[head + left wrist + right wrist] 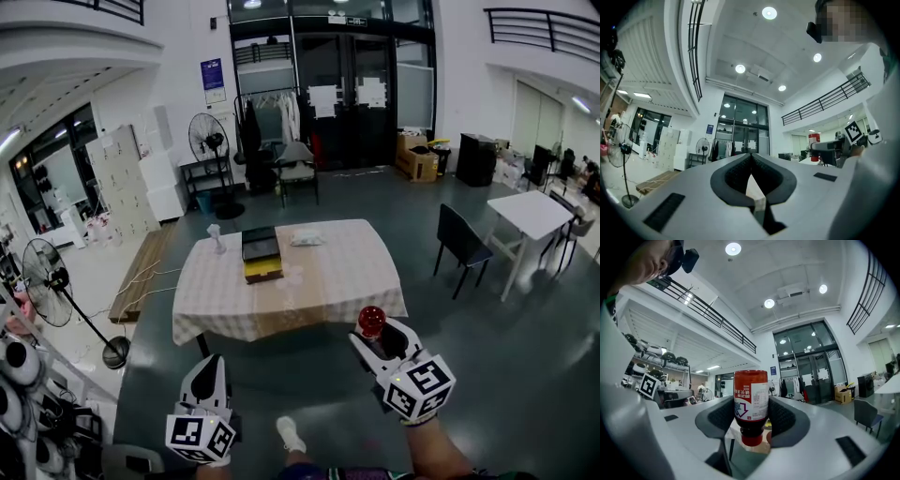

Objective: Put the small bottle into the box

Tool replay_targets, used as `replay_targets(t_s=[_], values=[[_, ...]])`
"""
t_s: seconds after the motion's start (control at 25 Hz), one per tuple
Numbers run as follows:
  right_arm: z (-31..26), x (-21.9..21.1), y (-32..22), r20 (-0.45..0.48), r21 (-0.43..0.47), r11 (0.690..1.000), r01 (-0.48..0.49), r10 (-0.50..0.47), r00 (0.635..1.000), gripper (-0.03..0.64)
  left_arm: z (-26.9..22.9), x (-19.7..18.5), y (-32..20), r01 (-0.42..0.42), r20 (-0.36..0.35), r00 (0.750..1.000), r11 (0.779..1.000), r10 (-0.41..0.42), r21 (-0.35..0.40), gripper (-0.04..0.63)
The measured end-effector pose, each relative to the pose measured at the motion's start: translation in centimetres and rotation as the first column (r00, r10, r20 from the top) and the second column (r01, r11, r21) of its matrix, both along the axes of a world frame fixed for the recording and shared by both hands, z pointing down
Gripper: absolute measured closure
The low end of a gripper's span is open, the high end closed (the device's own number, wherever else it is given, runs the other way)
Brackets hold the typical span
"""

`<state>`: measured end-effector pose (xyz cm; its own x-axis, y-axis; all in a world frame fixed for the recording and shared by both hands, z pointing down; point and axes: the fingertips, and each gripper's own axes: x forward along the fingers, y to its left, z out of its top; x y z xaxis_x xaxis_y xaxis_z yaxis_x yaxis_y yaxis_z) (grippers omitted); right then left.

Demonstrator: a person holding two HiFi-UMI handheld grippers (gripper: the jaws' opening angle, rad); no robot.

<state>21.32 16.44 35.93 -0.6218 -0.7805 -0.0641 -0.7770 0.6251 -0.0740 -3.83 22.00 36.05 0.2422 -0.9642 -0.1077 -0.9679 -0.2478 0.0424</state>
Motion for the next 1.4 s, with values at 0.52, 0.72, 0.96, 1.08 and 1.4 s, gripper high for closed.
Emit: replay_targets(t_s=[0.52, 0.72, 0.96, 1.08, 1.4], values=[[0.8, -0.5, -0.7, -0.001, 0.001, 1.000, 0.013, -0.013, 1.000, 0.391, 1.5, -0.1, -0.7, -0.005, 0.003, 1.000, 1.000, 0.005, -0.011, 0.572], [0.6, -1.4, -2.1, 0.006, 0.022, 0.999, 0.027, -0.027, 1.000, 0.391, 1.7, -1.0, -2.1, -0.003, 0.009, 1.000, 1.000, 0.003, -0.013, 0.572], [0.6, -2.2, -5.3, 0.009, 0.033, 0.998, 0.048, -0.048, 0.999, 0.391, 1.5, -1.5, -5.8, -0.003, 0.022, 1.000, 1.000, 0.003, -0.008, 0.572], [0.3, -2.7, -7.5, 0.008, 0.037, 0.998, 0.050, -0.051, 0.999, 0.391, 1.2, -1.8, -8.2, -0.011, 0.020, 1.000, 1.000, 0.011, -0.008, 0.572], [-1.0, -4.8, -14.9, 0.007, 0.035, 0.998, 0.046, -0.046, 0.999, 0.390, 0.1, -4.1, -15.9, -0.011, 0.006, 1.000, 1.000, 0.011, -0.004, 0.572]])
